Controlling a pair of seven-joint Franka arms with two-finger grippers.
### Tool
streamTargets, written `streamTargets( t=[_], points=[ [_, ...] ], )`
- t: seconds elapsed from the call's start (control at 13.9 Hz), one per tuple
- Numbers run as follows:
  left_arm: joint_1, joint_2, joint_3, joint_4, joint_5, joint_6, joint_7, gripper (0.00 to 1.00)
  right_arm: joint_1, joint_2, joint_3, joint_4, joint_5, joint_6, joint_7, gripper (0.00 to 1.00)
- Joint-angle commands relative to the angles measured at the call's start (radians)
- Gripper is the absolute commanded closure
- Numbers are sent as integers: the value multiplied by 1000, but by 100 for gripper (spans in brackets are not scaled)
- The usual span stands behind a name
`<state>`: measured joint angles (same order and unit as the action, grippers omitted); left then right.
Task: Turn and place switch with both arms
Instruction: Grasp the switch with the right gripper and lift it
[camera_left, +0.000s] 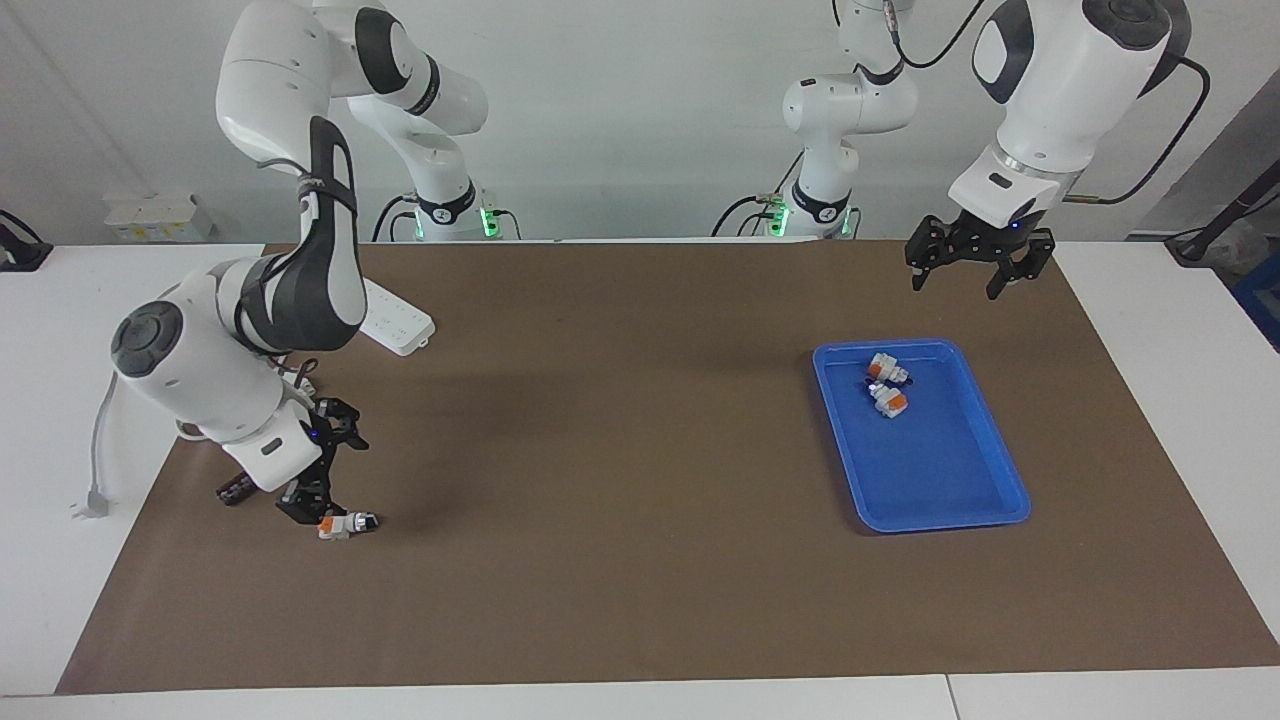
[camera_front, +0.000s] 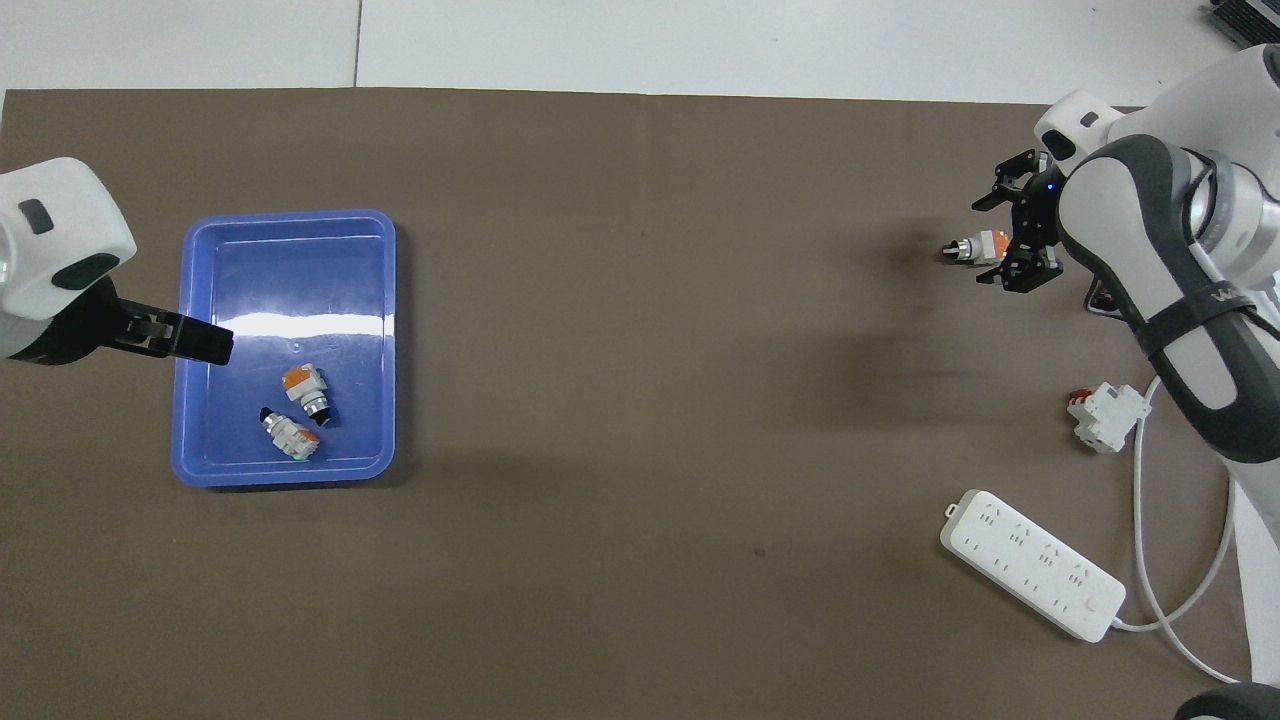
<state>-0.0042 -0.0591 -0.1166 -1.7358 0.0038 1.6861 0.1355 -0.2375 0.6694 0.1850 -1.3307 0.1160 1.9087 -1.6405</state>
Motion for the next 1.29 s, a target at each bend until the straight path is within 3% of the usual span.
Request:
streamTargets(
  t=[0.0, 0.65, 1.22],
  points=[
    [-10, -36, 9, -47, 15, 29, -8, 0, -39, 61, 28, 64, -2, -5, -79, 0],
    [-10, -36, 8, -48, 15, 44, -8, 0, -65, 78, 30, 18, -2, 105, -249, 1],
    [-7, -56, 8, -93, 15, 55, -13, 0, -97, 41, 31, -111, 14, 168, -297, 5]
  ],
)
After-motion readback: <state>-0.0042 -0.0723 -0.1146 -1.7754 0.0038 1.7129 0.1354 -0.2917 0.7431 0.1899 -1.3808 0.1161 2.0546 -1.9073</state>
